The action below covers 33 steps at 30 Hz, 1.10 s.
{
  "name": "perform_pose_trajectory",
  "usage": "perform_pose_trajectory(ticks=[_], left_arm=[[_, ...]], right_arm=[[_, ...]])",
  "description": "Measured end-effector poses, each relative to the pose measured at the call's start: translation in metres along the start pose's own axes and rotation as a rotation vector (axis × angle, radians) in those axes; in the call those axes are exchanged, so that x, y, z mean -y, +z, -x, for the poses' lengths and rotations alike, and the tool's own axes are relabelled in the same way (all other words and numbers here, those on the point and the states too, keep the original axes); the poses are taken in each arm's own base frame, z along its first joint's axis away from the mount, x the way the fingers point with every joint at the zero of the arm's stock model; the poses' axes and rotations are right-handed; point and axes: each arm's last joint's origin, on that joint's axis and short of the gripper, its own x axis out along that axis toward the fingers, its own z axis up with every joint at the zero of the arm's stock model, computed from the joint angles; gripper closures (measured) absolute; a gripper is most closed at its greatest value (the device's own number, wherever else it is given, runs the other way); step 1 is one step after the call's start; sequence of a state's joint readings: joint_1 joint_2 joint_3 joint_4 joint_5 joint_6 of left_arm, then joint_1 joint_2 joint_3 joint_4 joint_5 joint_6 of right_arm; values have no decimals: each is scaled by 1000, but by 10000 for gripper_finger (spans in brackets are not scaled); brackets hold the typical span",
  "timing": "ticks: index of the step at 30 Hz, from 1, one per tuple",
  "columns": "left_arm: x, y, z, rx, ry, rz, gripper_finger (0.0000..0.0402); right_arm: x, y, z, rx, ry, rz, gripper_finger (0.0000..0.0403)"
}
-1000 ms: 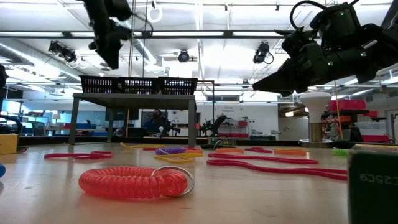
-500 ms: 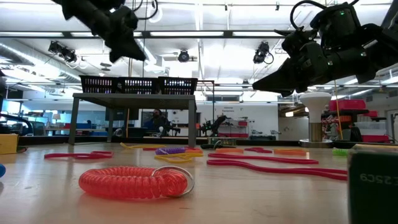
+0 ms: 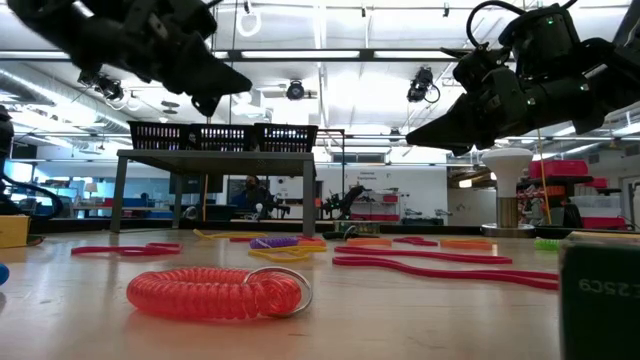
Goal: Pick & Place Office Desk Supplies
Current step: Put the right orange rubber band into the right black bin
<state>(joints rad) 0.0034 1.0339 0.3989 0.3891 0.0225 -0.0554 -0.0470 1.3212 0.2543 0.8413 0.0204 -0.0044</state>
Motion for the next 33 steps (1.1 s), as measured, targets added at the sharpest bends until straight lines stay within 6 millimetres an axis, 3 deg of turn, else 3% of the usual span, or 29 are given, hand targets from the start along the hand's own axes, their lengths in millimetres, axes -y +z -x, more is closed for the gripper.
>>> perform_pose_trajectory(ticks=[4, 9, 16, 20, 23, 33], left_arm=[[12, -21, -9, 27, 50, -12, 392], [18, -39, -24, 94, 85, -28, 392], [19, -50, -43, 228, 82, -32, 392], [19, -59, -49, 234, 85, -48, 392], [18, -66, -54, 208, 120, -50, 392], [18, -74, -66, 167, 148, -77, 392]], right_arm=[[0, 0, 0, -3, -8, 0, 392], [4, -2, -1, -41, -137, -63, 392], [9, 8, -16, -321, -353, -181, 386], [11, 23, -19, -458, -450, -252, 358], [11, 27, -19, -461, -491, -308, 326], [10, 6, -33, -530, -540, -461, 248]])
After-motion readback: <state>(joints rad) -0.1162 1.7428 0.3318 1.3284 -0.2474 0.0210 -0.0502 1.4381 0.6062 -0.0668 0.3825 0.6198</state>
